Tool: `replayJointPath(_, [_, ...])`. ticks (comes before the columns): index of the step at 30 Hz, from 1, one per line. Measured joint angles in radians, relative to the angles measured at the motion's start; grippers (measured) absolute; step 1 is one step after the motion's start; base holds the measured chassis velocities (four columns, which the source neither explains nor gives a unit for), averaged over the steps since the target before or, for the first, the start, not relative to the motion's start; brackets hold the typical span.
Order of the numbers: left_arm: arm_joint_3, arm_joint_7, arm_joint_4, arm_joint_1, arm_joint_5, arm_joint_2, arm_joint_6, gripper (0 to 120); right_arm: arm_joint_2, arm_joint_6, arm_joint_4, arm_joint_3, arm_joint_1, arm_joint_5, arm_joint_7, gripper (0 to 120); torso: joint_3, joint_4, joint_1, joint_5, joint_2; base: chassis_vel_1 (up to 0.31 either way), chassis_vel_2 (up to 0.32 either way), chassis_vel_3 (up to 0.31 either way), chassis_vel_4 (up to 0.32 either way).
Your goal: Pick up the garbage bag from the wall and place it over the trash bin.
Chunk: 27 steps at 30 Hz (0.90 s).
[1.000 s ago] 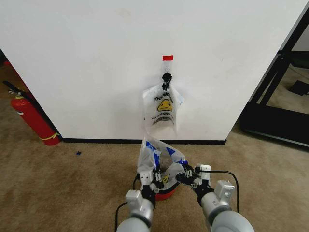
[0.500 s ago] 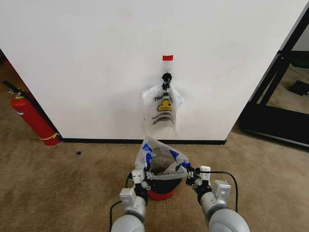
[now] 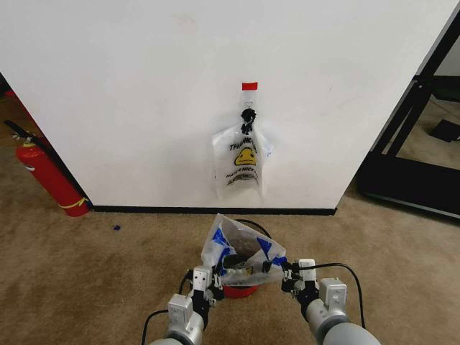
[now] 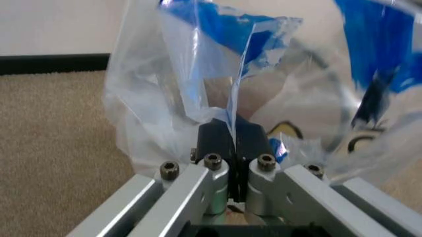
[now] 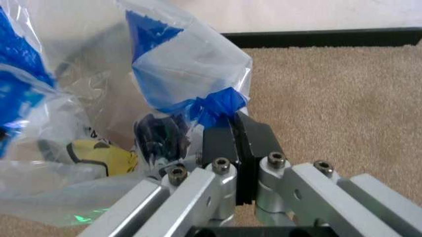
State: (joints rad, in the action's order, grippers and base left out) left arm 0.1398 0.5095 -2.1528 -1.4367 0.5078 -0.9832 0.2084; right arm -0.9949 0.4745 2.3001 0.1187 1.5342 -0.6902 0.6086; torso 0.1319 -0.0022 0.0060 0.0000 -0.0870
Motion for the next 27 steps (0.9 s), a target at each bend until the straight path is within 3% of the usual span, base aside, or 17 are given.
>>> replayJointPath(10, [0.01,0.028,0.027,0.001,-0.002,0.013,0.007,0,0.063,0.1,0.034,0.019,0.019,0.017,0.012,0,0.0,-0.0001,0.0,-0.0001,0.0,0.0,0.0,0.0,0.0])
replayJointPath(17, [0.002,0.025,0.013,-0.075,-0.018,0.03,0.006,0,0.046,0.102,-0.01,-0.005,-0.01,0.016,0.026,0,0.0,0.0001,0.0,0.0002,0.0,0.0,0.0,0.0,0.0])
replayJointPath(27, [0.044,0.03,0.125,-0.003,-0.016,-0.045,-0.001,0,0.025,0.107,-0.062,-0.016,-0.036,0.018,0.047,0,0.0,-0.0002,0.0,-0.0001,0.0,0.0,0.0,0.0,0.0])
